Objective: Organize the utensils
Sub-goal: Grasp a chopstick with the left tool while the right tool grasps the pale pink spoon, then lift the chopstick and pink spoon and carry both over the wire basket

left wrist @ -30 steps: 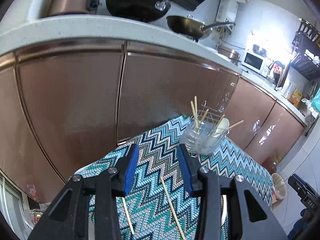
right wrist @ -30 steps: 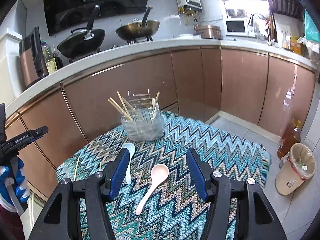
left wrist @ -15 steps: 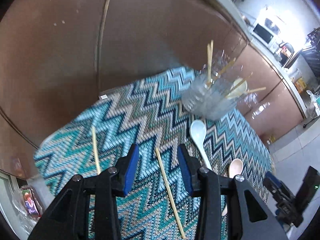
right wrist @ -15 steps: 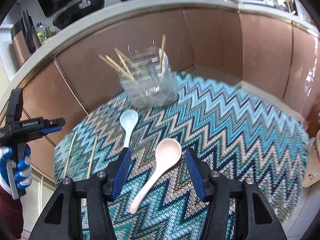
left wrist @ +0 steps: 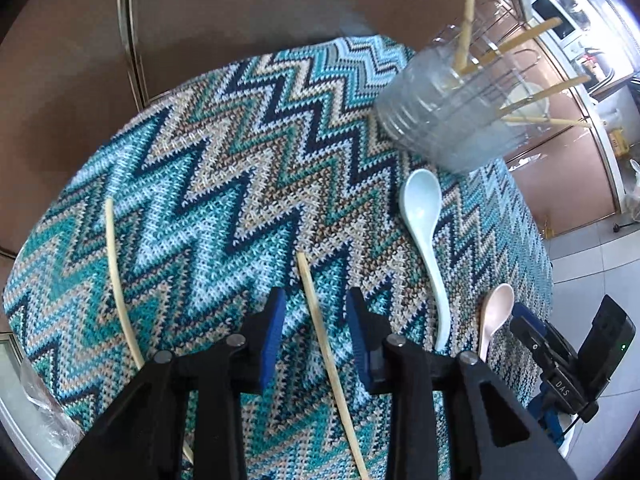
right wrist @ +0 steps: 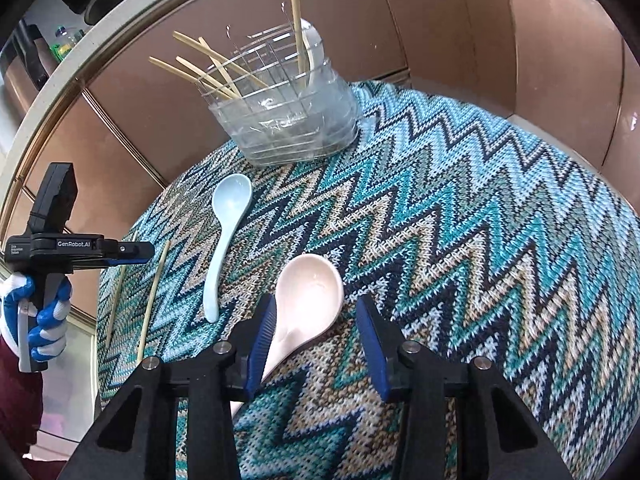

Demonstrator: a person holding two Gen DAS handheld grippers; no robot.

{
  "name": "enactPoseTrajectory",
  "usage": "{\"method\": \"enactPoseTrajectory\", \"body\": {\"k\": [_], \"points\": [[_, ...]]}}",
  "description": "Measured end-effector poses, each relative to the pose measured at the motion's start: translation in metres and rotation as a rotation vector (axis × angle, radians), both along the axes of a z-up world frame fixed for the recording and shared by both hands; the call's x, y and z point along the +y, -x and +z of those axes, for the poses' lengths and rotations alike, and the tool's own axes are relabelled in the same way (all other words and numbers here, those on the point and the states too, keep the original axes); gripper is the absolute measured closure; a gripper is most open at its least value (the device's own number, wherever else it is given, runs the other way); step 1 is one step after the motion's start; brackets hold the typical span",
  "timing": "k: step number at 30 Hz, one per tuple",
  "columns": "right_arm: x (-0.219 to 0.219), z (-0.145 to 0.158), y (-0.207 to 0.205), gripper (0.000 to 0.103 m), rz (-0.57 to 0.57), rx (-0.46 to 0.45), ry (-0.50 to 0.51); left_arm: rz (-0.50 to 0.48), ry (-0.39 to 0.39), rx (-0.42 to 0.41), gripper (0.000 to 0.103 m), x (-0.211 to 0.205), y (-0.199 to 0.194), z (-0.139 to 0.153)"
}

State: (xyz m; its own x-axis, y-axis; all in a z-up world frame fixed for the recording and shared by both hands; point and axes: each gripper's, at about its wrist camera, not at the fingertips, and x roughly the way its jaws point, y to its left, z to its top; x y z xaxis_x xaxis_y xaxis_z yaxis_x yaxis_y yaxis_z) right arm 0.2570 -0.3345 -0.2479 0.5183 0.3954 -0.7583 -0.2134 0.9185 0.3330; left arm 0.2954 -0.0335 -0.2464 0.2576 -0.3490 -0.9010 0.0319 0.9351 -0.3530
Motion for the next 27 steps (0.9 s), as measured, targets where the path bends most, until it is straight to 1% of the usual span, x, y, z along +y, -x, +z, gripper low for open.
{"method": "enactPoseTrajectory", "body": {"k": [3,8,11,12,13,17,20,22,27], "points": [[-0.003,-0.005,-0.009,0.069,0.012,0.023,-0.016,-0.001,-0.002,0.036,0.082,-0.002,-0.005,-0.008],[-0.001,-0.009,-0.019,0.075,0.047,0.043,-0.04,0.008,-0.017,0.067,0.087,-0.006,-0.01,-0.018],[0.0,-0.012,-0.024,0.085,0.063,0.056,-0.037,0.0,-0.034,0.062,0.089,-0.011,-0.011,-0.018],[0.001,-0.014,-0.025,0.092,0.067,0.059,-0.033,-0.003,-0.043,0.059,0.092,-0.013,-0.011,-0.018],[0.001,-0.014,-0.026,0.093,0.071,0.059,-0.031,-0.006,-0.053,0.054,0.093,-0.015,-0.012,-0.018],[0.006,-0.013,-0.021,0.094,0.087,0.044,0.002,0.001,-0.061,0.04,0.096,-0.017,-0.011,-0.017],[0.007,-0.007,-0.011,0.095,0.083,0.014,0.018,0.014,-0.046,0.013,0.097,-0.014,-0.008,-0.013],[0.008,-0.001,-0.004,0.095,0.077,-0.01,0.029,0.02,-0.046,-0.016,0.097,-0.011,-0.004,-0.008],[0.009,0.023,0.018,0.096,0.051,-0.083,0.05,0.03,-0.003,-0.105,0.098,-0.001,0.013,0.013]]}}
